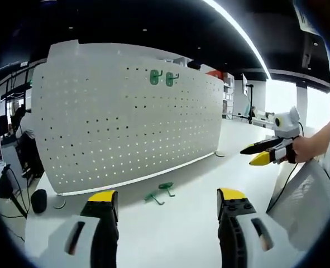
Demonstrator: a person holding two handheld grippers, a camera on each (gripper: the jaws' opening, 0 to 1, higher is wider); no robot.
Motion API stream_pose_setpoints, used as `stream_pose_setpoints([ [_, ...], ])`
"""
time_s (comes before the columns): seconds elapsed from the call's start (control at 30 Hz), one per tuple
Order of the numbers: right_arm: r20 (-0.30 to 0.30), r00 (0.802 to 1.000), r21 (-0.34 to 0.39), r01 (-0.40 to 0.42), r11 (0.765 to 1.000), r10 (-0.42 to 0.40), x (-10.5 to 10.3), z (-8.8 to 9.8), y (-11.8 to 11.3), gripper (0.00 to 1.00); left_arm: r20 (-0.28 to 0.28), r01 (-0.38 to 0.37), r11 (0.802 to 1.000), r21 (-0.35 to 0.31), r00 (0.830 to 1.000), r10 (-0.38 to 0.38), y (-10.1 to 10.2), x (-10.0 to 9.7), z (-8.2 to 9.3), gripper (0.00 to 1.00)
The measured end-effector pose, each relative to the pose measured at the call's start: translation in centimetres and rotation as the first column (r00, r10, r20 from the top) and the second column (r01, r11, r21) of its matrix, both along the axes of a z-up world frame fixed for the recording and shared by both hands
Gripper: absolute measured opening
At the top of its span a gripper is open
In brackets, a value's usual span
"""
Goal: Insert the hook assembly into the mounting plate slot until the hook locks in place.
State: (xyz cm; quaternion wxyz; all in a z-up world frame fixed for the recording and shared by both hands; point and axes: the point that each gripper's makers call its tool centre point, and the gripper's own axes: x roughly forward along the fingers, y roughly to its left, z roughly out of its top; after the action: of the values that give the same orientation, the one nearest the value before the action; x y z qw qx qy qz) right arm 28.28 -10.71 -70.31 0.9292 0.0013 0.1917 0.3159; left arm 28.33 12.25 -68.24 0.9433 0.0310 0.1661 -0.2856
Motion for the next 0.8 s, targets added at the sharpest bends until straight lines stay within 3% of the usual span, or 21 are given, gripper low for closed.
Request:
stream_pose_setpoints([
  [0.57,0.000,1.000,0.011,0.005,1.000,-0.005,0.1,0.1,-0.1,0.55,-0.123,0.113,0.985,0.133,0.988,-0.096,-0.1,1.6,-2.0,0.72],
  [0.8,-0.005,1.000,0.012,0.002,1.000,-0.002,0.1,0.0,-0.1,0.55,-0.193,0.192,0.962,0.195,0.969,-0.155,-0.1,1.6,-3.4,0.71],
])
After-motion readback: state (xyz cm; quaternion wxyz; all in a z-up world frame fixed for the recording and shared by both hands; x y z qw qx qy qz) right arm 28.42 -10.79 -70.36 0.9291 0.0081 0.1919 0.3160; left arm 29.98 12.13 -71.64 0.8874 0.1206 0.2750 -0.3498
